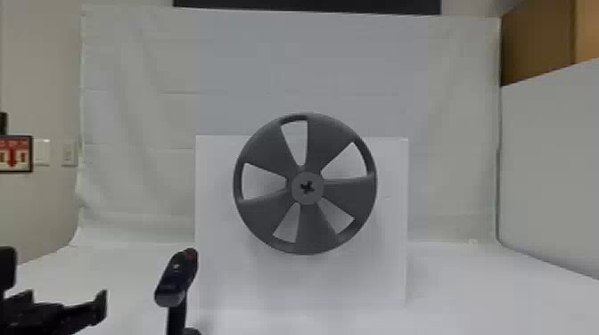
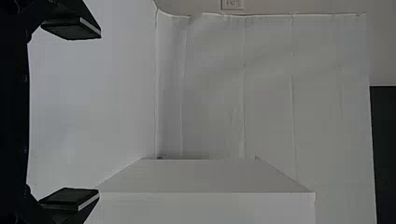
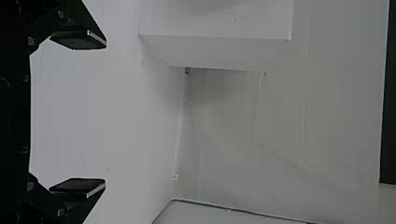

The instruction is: Grasp the drill and bring into the middle of wheel

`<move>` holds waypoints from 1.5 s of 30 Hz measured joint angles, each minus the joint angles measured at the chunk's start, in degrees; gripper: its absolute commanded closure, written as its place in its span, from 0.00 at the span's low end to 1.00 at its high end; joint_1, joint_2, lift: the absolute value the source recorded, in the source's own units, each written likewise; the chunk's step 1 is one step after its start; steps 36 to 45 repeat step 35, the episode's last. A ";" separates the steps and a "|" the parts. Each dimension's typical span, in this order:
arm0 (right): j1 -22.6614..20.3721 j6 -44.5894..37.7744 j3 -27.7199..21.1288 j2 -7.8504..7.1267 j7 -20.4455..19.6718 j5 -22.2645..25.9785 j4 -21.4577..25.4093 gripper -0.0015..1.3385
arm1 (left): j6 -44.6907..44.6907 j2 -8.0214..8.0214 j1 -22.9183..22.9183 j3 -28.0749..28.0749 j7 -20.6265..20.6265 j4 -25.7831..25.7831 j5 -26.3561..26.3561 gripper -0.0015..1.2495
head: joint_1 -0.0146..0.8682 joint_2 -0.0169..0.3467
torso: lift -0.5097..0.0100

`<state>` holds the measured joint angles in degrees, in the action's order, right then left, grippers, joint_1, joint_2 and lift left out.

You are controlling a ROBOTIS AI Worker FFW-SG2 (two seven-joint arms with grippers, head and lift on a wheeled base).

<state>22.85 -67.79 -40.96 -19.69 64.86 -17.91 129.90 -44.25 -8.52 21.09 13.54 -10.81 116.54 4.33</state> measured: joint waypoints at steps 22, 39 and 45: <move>-0.08 0.12 -0.18 0.28 0.00 0.04 0.00 0.18 | -0.05 0.00 0.10 0.08 -0.08 0.00 -0.02 0.07 | 0.02 0.05 | 0.20; -0.09 0.37 -0.36 0.53 0.00 0.04 0.00 0.18 | -0.05 0.00 0.11 0.10 -0.08 0.00 -0.11 0.07 | 0.02 0.05 | 0.20; -0.09 0.37 -0.36 0.53 0.00 0.04 0.00 0.18 | -0.05 0.00 0.11 0.10 -0.08 0.00 -0.11 0.07 | 0.02 0.05 | 0.20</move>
